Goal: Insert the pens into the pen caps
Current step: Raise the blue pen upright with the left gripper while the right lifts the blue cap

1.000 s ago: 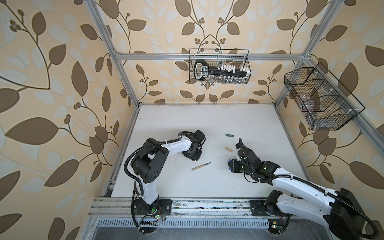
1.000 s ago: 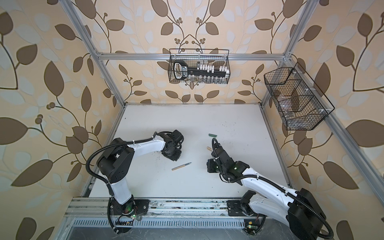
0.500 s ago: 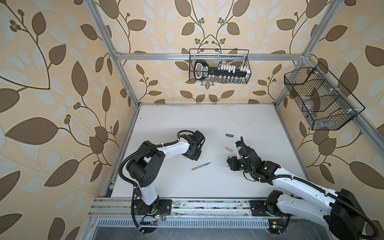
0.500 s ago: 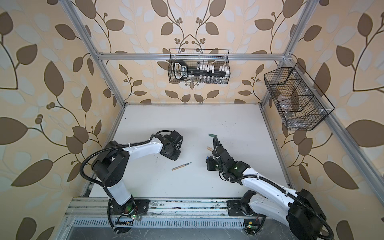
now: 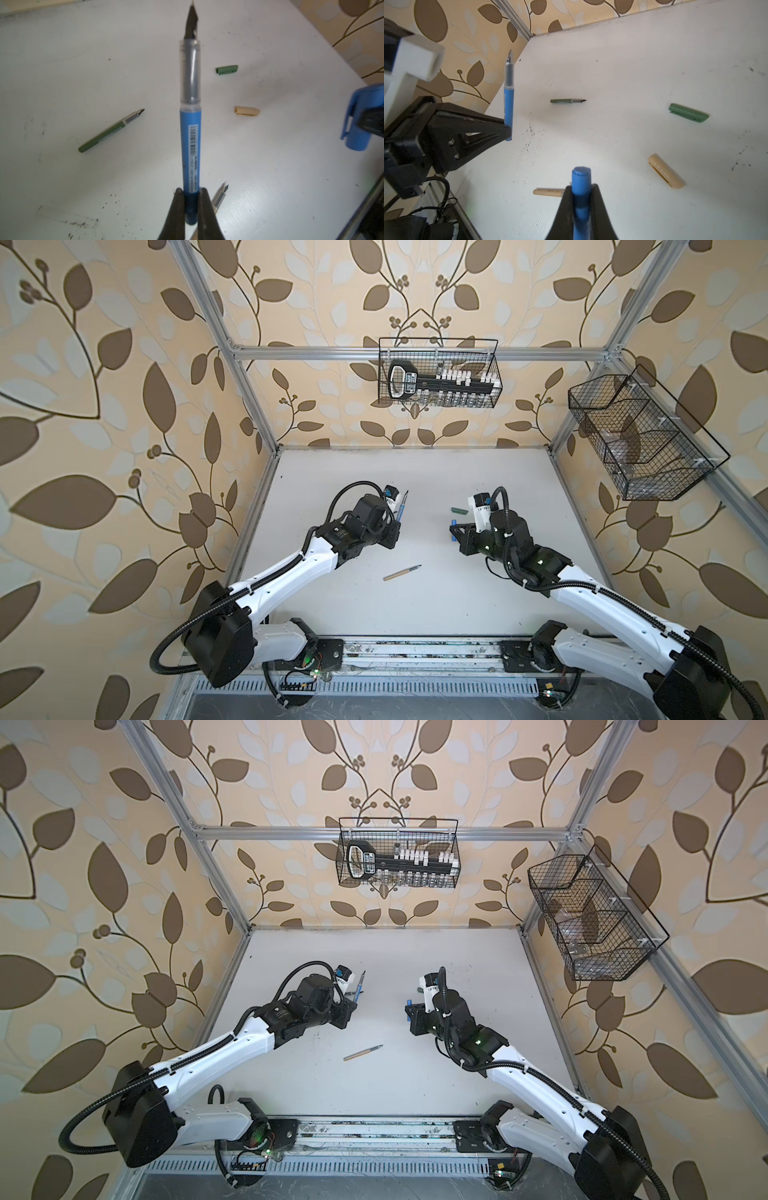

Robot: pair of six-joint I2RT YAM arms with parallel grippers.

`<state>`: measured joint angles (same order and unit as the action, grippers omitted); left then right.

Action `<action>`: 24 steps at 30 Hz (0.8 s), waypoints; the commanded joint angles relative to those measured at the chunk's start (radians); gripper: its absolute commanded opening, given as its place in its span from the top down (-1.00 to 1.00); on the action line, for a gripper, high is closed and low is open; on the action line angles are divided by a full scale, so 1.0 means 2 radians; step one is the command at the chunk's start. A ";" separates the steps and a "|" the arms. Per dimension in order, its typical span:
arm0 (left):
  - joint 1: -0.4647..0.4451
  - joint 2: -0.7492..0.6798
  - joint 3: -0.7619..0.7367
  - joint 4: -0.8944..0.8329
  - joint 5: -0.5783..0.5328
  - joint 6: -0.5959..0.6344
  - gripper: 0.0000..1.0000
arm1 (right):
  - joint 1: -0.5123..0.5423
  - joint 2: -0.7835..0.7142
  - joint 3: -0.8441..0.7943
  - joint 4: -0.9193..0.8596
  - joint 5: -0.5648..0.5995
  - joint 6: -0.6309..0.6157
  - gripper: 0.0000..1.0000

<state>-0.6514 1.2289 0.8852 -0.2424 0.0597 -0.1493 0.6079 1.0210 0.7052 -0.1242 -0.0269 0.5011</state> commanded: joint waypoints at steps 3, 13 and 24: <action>-0.013 -0.060 -0.055 0.117 0.072 -0.022 1.00 | 0.000 -0.017 0.042 0.030 -0.035 -0.039 0.91; -0.119 -0.098 -0.132 0.226 -0.098 0.028 1.00 | 0.009 -0.045 0.058 0.077 -0.043 -0.082 0.94; -0.164 -0.118 -0.143 0.251 -0.060 0.049 1.00 | 0.046 -0.072 0.064 0.119 -0.048 -0.103 0.96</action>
<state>-0.9756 1.0195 0.5903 0.2123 -0.1211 -0.0647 0.6903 0.9085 0.8078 0.0525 -0.1104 0.3168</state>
